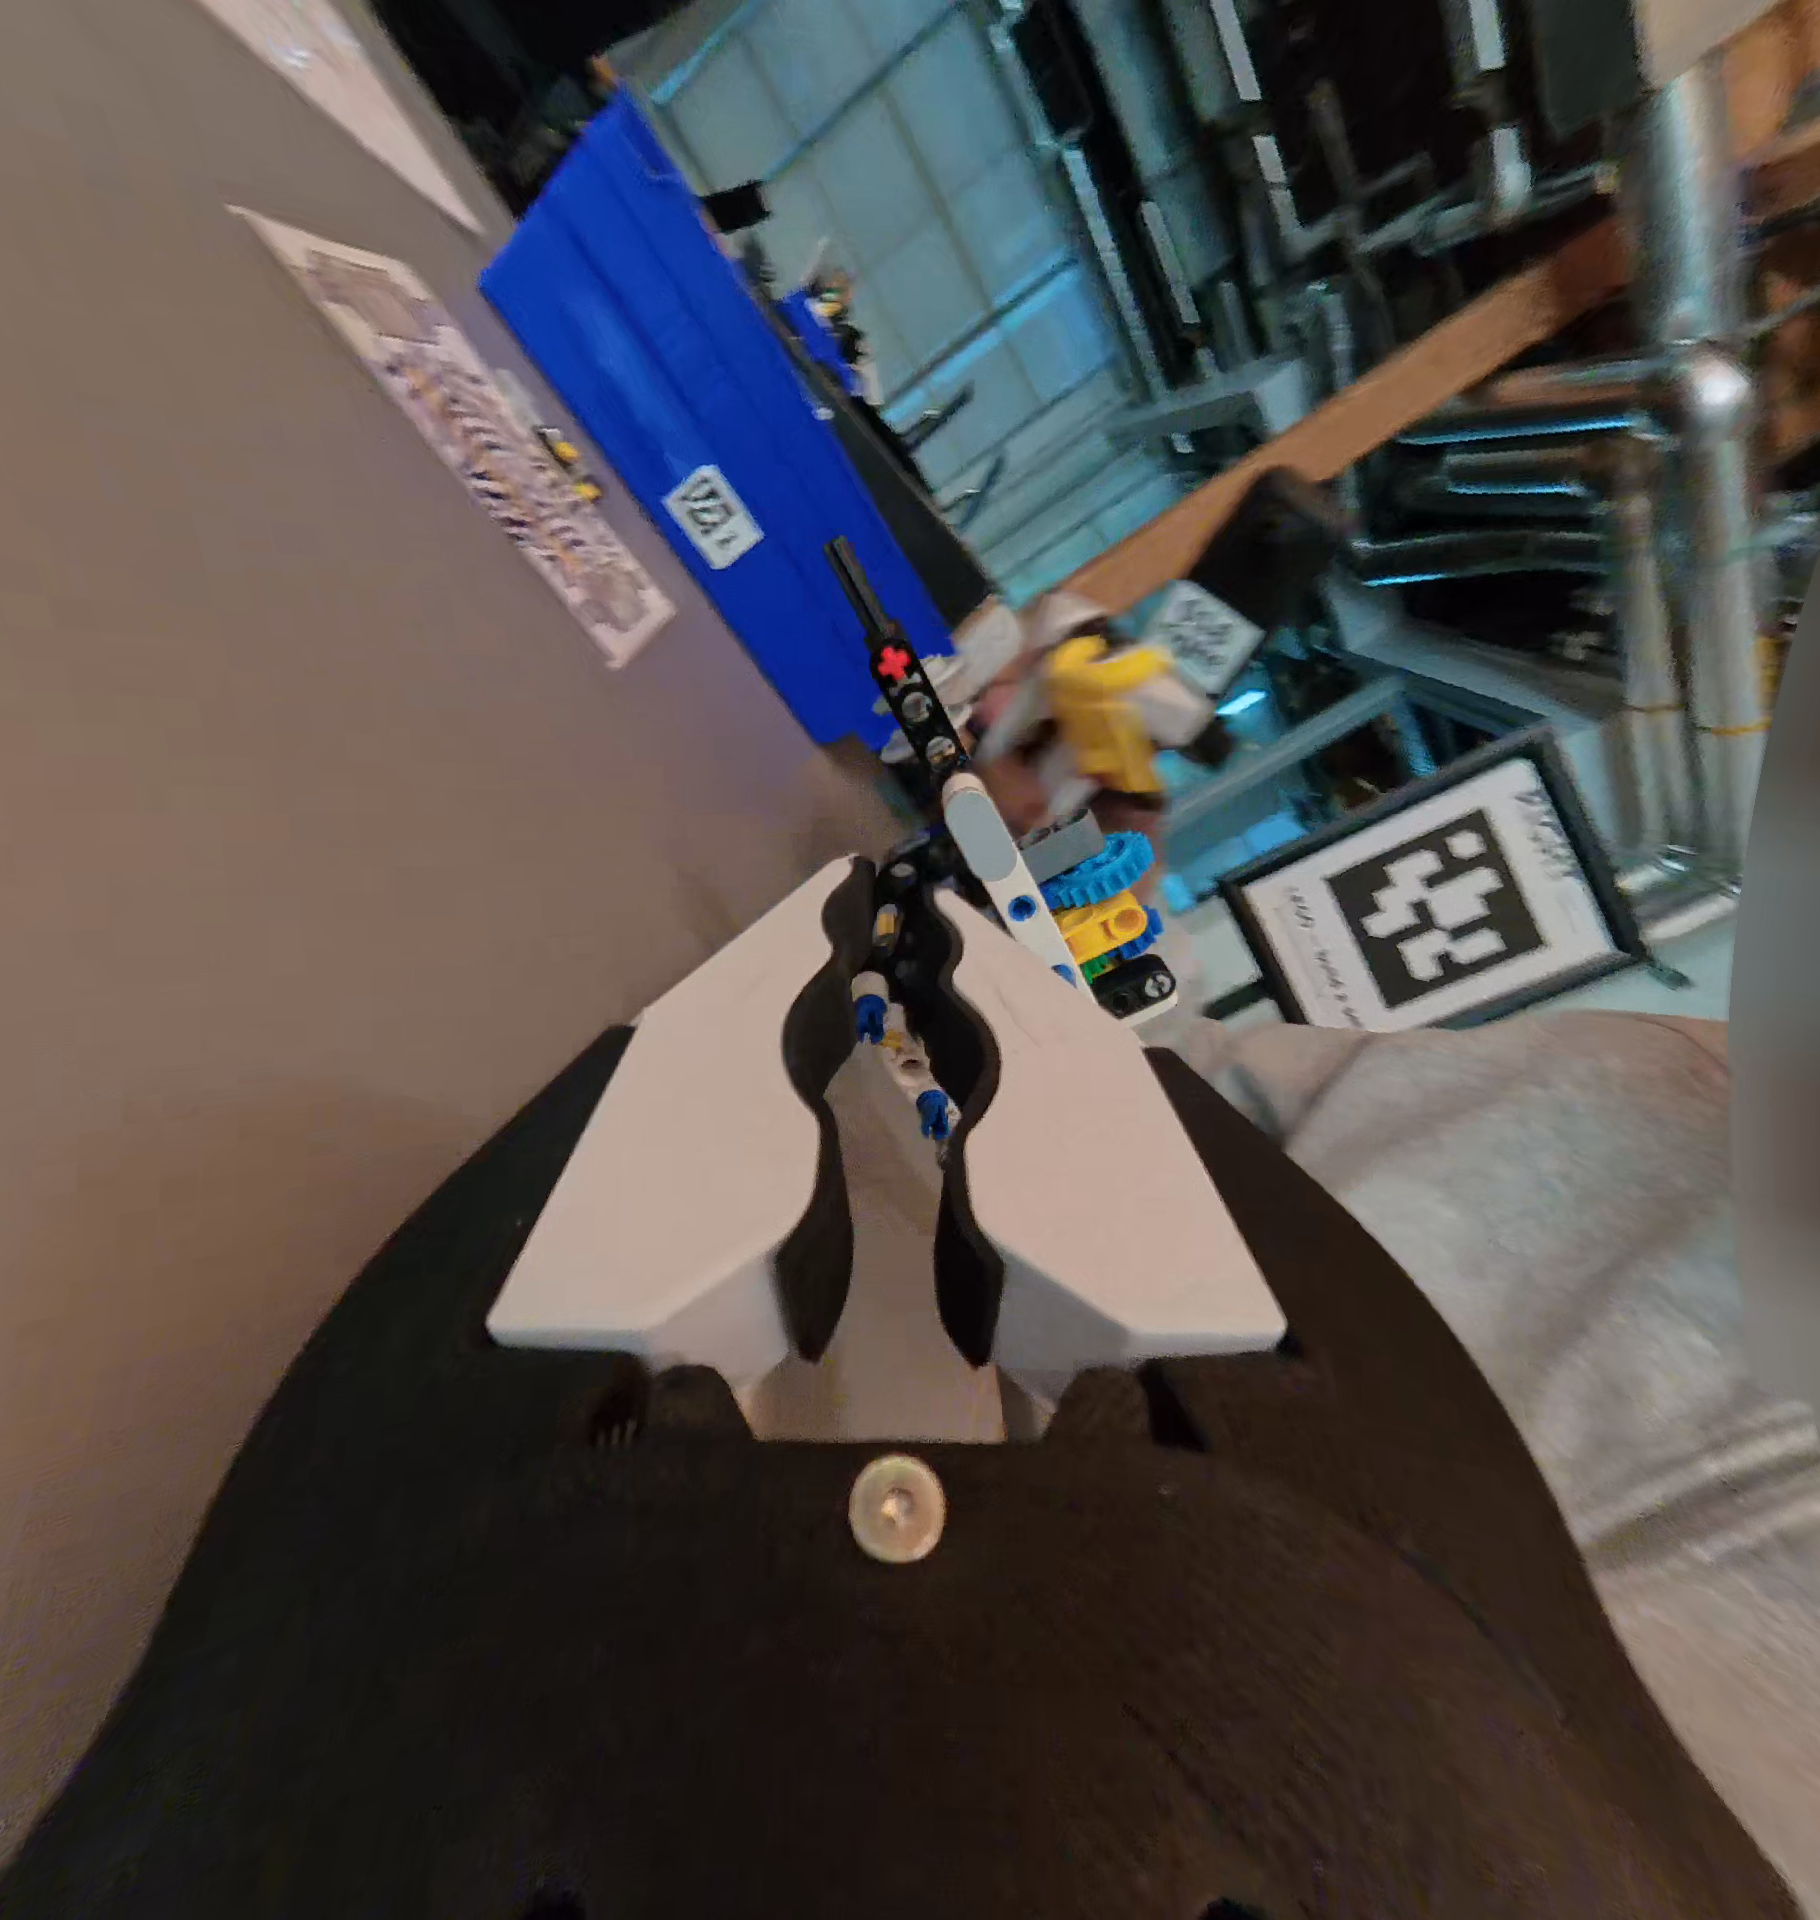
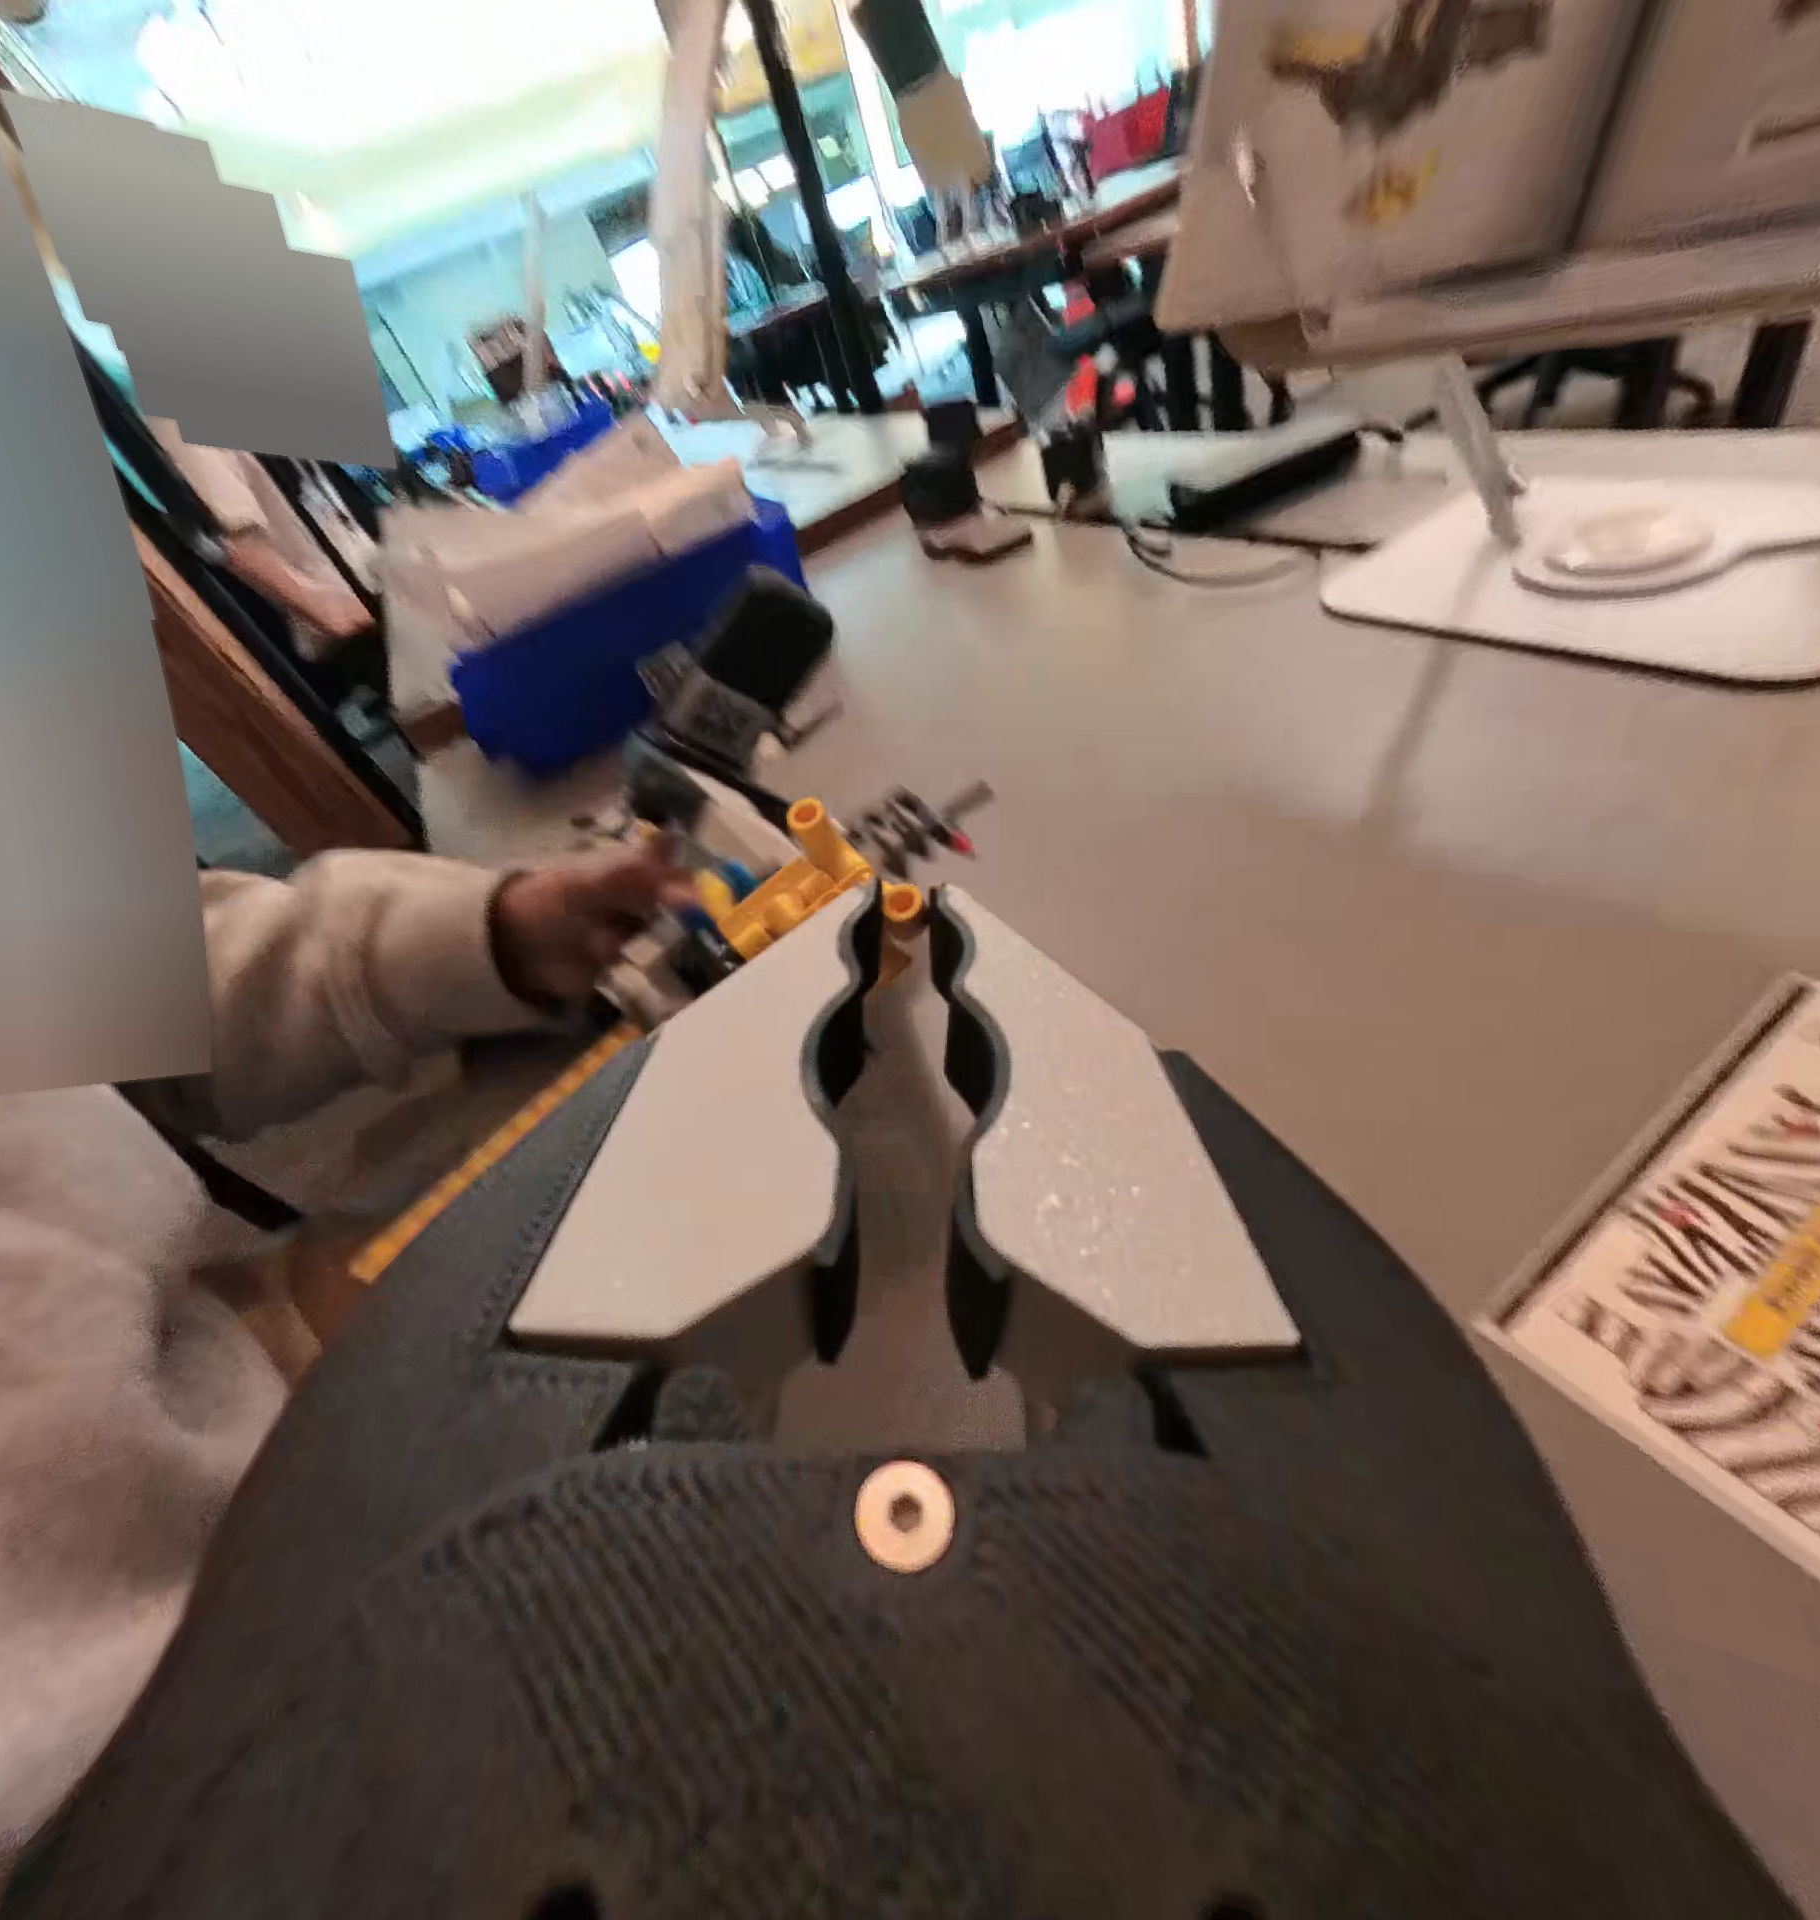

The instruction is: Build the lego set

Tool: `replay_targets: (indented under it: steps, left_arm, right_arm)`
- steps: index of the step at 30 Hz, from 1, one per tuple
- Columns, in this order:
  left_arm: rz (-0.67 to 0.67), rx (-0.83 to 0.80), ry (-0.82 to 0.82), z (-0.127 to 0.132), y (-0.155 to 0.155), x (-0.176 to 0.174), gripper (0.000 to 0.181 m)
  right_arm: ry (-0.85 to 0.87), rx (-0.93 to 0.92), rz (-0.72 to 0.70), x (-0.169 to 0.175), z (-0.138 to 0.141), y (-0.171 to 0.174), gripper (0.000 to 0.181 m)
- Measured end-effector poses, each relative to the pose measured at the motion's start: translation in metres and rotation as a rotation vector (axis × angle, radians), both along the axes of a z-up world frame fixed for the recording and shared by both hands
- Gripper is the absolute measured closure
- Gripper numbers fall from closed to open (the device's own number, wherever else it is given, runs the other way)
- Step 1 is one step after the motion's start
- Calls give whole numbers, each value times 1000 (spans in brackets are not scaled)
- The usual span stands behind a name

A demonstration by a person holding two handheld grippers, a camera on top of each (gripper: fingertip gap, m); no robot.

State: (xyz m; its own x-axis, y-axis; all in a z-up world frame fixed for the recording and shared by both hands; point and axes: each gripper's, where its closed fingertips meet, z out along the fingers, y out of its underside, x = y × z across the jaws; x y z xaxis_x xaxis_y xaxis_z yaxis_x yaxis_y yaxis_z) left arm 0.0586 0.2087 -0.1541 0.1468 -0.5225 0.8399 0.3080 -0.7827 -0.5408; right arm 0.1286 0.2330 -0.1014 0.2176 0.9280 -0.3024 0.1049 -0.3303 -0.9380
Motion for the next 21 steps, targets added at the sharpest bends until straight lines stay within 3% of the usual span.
replay_targets:
  steps: [1, 4, 7, 10, 16, 21]
  left_arm:
    - [32, -20, 50, -7, 2, -2, 176]
    - [79, -51, 168, -23, 4, -3, 176]
    - [76, -42, 232, -30, 0, 4, 176]
    - [81, -58, 249, -33, -1, 8, 175]
    - [107, -102, 215, -34, 4, 3, 176]
    - [115, -154, 190, -36, 8, 0, 176]
  right_arm:
    - [40, -9, 13, -3, 12, -6, 174]
    - [60, -43, 39, -26, 18, -23, 174]
    - [-48, 33, -3, -49, -5, -25, 174]
    - [-110, 119, -79, -63, -19, -14, 174]
    - [-231, 63, -52, -86, -48, -13, 174]
    - [-268, -43, -36, -90, -54, -6, 156]
